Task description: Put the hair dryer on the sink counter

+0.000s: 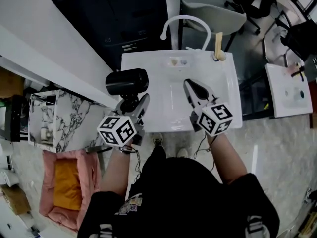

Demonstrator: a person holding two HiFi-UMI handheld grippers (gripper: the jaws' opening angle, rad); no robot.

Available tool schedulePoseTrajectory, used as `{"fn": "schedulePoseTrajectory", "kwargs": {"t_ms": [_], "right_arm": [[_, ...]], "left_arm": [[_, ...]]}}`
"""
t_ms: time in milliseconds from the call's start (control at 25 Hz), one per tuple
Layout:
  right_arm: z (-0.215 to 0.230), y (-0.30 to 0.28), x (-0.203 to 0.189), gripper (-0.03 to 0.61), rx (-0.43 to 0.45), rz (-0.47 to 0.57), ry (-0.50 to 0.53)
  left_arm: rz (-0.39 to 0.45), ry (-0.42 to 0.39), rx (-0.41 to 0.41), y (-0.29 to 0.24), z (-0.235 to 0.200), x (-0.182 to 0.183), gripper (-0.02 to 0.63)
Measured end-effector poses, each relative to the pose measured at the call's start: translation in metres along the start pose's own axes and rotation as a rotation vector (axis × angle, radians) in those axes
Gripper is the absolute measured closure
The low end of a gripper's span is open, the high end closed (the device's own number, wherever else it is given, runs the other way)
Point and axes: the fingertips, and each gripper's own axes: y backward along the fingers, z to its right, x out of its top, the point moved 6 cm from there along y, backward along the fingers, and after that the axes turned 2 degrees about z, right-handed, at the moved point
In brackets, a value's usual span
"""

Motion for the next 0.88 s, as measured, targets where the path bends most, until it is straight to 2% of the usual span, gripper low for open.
{"fn": "schedulePoseTrajectory", "kwargs": {"t_ms": [440, 880], "right_arm": [[0.007, -0.069, -0.014, 0.563, -0.072, -0.030, -0.021], [0.012, -0.119, -0.036, 0.560, -0.132, -0.060, -0.066]], "left_arm": [[-0.076, 0.035, -0.039, -0.056, -0.072, 0.011, 0.397], [-0.191, 0.083, -0.026, -0.105, -0.134, -0.005, 0.397]]}}
